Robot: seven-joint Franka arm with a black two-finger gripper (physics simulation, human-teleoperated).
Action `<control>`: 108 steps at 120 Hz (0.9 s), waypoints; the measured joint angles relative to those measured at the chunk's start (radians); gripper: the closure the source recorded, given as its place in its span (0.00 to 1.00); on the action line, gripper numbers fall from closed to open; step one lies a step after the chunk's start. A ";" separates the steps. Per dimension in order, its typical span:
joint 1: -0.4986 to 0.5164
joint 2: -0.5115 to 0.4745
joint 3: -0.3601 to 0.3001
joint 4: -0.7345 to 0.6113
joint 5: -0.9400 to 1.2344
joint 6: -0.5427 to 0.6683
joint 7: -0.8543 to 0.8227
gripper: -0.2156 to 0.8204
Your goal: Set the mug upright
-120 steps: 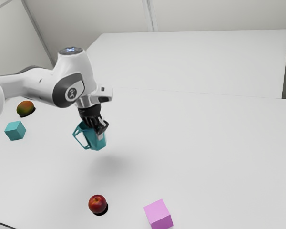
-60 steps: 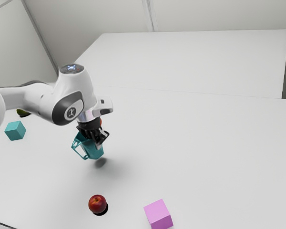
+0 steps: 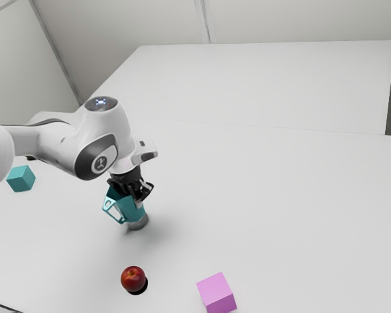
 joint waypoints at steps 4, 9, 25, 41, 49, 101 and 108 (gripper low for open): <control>0.000 0.005 0.000 0.000 0.000 0.002 -0.006 0.96; 0.000 0.011 0.000 0.000 0.000 0.004 -0.014 0.96; 0.002 0.029 0.000 0.000 0.000 0.015 -0.035 0.96; 0.006 0.041 0.000 0.000 0.000 0.022 -0.051 0.96; 0.007 0.047 0.000 0.000 0.000 0.025 -0.058 0.96; 0.009 0.053 0.000 0.000 -0.011 0.042 -0.079 0.75; 0.008 0.045 0.000 0.000 -0.013 0.043 -0.079 0.67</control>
